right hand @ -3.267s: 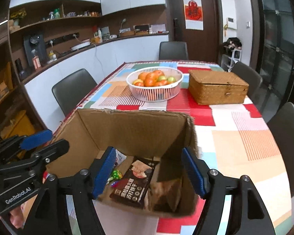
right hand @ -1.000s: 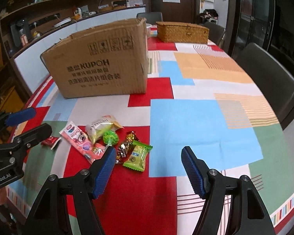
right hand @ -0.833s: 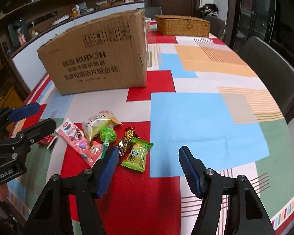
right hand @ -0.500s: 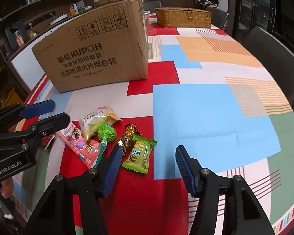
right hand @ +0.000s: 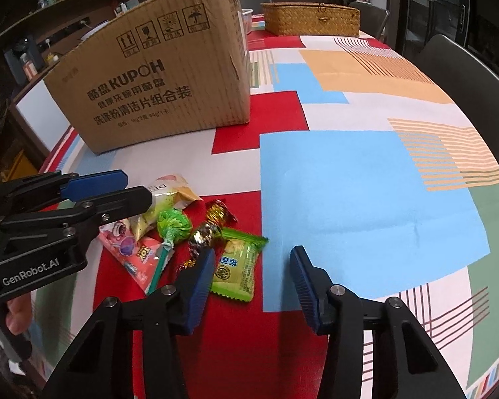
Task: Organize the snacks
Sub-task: 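Grasp DENMAS cheese ball bag with left tool while right tool grasps green candy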
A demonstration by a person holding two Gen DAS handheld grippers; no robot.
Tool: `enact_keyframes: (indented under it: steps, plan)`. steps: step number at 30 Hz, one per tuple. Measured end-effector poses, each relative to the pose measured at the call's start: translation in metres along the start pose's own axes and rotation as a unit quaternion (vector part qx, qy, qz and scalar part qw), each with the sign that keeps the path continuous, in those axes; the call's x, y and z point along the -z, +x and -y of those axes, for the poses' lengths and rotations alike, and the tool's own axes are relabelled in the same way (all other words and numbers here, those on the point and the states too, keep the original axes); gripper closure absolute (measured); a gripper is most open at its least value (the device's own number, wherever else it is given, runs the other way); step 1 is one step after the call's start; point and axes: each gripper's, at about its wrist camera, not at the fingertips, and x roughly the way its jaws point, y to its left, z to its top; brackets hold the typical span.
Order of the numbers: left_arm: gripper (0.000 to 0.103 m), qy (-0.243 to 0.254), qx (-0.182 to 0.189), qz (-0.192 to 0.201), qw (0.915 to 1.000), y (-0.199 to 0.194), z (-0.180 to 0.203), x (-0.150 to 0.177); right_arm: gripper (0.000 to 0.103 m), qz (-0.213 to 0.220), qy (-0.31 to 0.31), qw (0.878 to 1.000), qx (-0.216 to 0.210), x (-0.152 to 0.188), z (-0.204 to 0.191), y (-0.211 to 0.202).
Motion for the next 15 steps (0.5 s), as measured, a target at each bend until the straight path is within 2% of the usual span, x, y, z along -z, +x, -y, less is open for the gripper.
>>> enact_keyframes:
  steps: [12,15]
  plan:
    - [0.069,-0.027,0.021,-0.015,0.9993,0.018,-0.007,-0.003,0.064,0.008,-0.003,1.000,0.014,-0.007,0.002,0.006]
    - [0.072,-0.026,0.016,-0.015,0.9994,0.018,-0.006,-0.003,0.073,0.011,-0.007,1.000,0.023,-0.007,0.002,0.007]
